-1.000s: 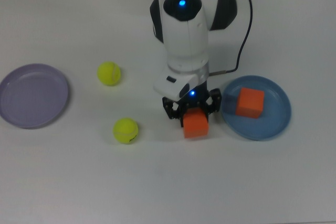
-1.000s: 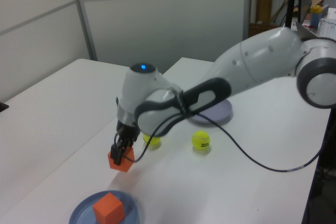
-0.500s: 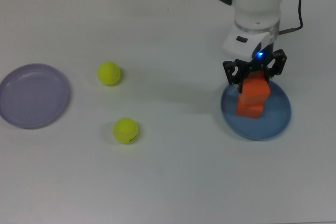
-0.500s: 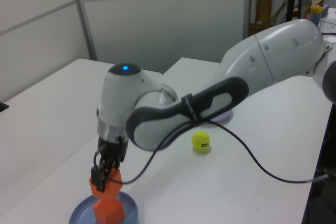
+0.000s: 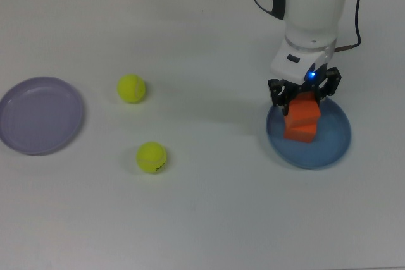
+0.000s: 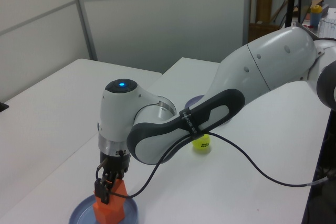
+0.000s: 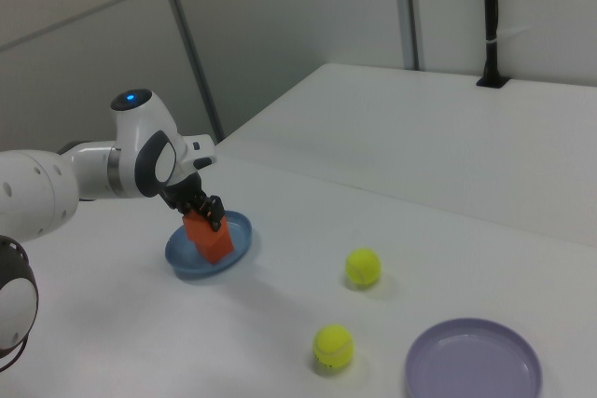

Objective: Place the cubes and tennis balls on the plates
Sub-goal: 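Lift the second cube and stack it on the first cube, then move to the tennis ball nearest the lavender plate and grasp it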

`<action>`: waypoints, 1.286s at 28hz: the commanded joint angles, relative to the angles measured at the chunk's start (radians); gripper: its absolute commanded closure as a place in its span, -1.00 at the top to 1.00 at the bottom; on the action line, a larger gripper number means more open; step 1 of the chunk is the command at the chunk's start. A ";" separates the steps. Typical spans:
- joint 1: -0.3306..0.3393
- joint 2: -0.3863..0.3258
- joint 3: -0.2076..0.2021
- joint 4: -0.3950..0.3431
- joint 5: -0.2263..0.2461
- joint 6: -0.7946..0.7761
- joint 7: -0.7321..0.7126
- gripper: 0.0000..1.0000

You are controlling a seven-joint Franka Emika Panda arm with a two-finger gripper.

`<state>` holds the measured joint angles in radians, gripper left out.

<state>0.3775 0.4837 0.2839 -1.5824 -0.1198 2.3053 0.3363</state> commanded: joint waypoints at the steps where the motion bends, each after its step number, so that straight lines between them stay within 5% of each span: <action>1: -0.008 -0.014 0.008 -0.013 -0.027 -0.009 0.009 1.00; 6: -0.014 -0.083 0.009 -0.008 0.006 -0.038 0.018 1.00; 12: -0.058 -0.233 -0.003 0.002 0.111 -0.218 -0.003 1.00; 16: -0.098 -0.272 -0.028 -0.001 0.112 -0.337 -0.010 1.00; 28: -0.111 -0.292 -0.331 -0.178 0.115 -0.334 -0.077 1.00; 36: -0.112 -0.295 -0.436 -0.278 0.137 -0.256 -0.152 1.00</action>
<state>0.2504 0.2173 -0.1016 -1.7849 -0.0256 1.9912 0.2353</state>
